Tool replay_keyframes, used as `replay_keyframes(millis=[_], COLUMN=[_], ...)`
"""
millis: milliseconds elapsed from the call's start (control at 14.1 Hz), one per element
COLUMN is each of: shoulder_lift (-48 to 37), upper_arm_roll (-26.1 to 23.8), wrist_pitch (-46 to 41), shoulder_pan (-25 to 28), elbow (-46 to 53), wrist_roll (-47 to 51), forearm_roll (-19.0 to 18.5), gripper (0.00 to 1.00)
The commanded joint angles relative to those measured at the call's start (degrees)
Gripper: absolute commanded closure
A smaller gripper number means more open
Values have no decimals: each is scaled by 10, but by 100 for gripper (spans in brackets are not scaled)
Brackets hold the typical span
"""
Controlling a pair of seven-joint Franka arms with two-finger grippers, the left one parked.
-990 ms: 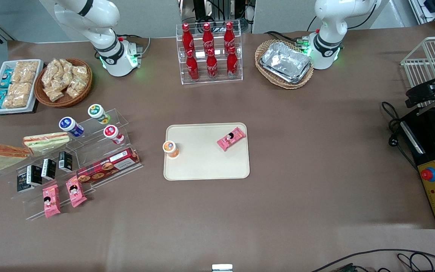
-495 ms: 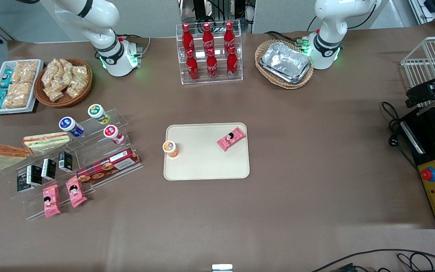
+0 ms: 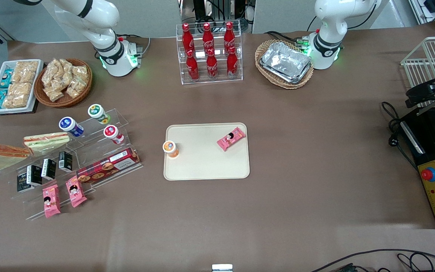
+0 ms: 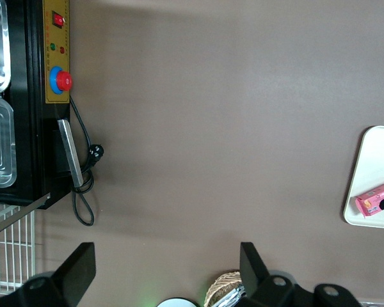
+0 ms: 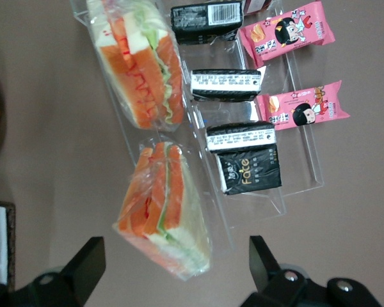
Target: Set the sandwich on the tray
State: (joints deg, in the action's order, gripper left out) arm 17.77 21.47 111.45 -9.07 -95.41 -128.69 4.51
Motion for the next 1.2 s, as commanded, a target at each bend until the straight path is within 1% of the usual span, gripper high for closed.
replay_keyframes(millis=[0, 141, 283, 354, 707, 778, 848, 919, 1061, 1131], shoulder_lift=[10, 20, 30, 36, 51, 52, 53, 53, 52, 52], upper_arm_roll=[1, 1, 1, 1, 2, 3, 4, 4, 5, 5], wrist_pitch=[37, 45, 59, 61, 69, 70, 70, 71, 70, 69], shoulder_pan=[-1, -3, -8, -8, -8, -8, -8, -9, -8, -9], elbow=[-14, -14, -17, -17, -17, -17, -17, -17, -17, -16], wrist_roll=[-17, -31, -50, -66, -71, -69, -67, -66, -66, -65], forearm_roll=[16, 34, 64, 69, 73, 74, 74, 74, 74, 74], gripper=[0, 0, 0, 0, 0, 4, 15, 32, 74, 89])
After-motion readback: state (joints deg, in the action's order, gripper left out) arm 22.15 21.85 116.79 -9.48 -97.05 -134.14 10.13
